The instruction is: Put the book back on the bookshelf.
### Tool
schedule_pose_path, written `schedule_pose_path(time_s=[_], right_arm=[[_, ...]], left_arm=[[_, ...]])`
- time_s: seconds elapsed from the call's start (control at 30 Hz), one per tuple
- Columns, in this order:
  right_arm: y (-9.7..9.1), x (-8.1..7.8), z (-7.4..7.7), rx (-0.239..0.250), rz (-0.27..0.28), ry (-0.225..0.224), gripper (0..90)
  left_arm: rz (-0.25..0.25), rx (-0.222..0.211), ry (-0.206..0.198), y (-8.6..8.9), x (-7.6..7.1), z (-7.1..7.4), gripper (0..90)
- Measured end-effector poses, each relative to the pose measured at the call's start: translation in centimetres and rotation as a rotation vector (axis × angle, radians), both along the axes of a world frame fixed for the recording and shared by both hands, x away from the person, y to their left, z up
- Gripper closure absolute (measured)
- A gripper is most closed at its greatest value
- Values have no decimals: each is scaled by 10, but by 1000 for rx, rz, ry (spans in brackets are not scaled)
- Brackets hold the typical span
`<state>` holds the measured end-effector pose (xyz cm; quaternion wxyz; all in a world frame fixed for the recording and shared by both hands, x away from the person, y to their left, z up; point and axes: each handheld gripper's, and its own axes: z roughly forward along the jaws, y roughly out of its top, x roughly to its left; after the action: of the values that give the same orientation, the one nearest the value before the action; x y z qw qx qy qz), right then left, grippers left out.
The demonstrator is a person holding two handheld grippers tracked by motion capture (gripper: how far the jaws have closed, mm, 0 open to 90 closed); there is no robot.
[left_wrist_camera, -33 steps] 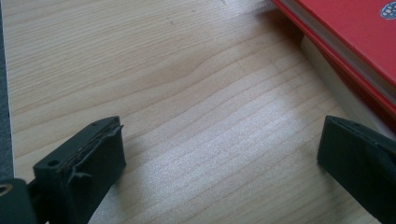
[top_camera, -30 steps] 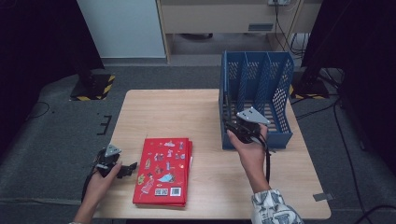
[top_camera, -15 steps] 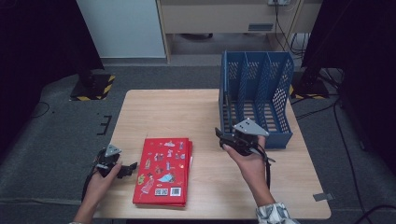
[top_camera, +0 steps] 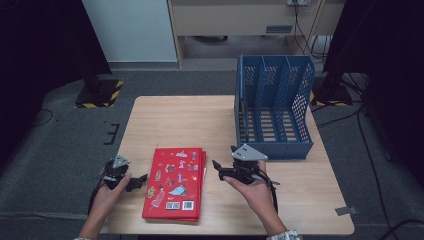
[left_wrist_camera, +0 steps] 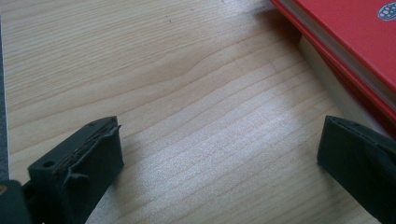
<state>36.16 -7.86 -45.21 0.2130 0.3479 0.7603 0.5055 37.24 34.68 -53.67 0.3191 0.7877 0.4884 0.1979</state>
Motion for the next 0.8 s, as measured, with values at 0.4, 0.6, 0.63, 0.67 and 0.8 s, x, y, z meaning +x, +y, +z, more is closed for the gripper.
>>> schedule_pose_path(time_s=[0.4, 0.6, 0.63, 0.67, 0.8], right_arm=[[36, -9, -28, -38, 82, 109, 135], [48, -13, -41, -8, 129, 189, 160], [48, -13, -41, -8, 129, 189, 160], [50, -14, -43, -7, 138, 198, 171], [53, -15, -45, -16, 145, 204, 173]], left_arm=[[11, -21, -17, 2, -4, 7, 37], [-9, -112, -53, -12, -22, 32, 69], [-9, -112, -53, -12, -22, 32, 71], [-23, -127, -57, -16, -26, 35, 72], [-85, -120, -55, -34, -38, 39, 73]])
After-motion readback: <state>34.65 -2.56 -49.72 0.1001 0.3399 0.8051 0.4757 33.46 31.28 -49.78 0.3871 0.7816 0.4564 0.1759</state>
